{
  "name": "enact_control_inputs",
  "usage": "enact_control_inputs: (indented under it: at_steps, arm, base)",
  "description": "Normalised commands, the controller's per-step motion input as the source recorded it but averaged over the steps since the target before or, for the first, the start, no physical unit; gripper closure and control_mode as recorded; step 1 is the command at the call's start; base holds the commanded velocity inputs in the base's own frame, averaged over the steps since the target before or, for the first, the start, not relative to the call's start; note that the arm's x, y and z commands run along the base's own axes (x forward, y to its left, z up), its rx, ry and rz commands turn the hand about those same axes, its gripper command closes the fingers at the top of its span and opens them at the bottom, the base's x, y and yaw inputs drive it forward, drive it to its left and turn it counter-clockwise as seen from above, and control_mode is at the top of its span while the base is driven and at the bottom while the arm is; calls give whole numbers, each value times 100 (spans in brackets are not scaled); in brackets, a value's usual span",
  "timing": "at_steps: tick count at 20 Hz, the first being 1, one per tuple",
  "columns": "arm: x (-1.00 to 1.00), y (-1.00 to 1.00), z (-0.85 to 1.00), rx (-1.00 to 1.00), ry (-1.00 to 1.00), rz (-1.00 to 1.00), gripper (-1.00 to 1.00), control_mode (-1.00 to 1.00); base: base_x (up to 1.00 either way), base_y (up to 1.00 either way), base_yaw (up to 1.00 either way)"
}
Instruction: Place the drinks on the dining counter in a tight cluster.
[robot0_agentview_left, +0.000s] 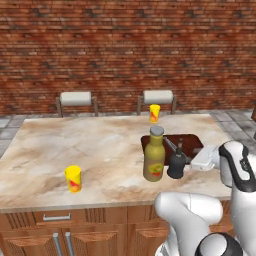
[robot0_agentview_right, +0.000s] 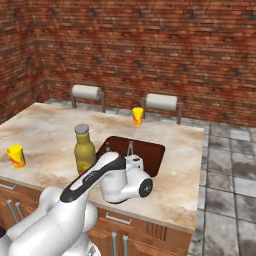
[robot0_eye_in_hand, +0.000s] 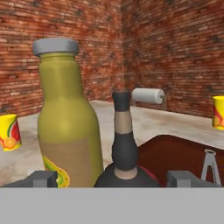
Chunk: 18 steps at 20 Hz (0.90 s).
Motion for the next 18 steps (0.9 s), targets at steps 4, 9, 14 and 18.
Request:
enact_control_inputs:
  at_steps: [4,9,14,18]
  arm:
    - [-29,-16,30,0,12,-15,-100,-100]
    - [-37,-2,35,-2,6,-13,-100,-100]
    - [-38,0,35,-7,5,-13,-100,-100]
    - [-38,0,35,-7,5,-5,-100,-100]
  base:
    - [0,0,0]
    - [0,0,0]
    - [0,0,0]
    - [0,0,0]
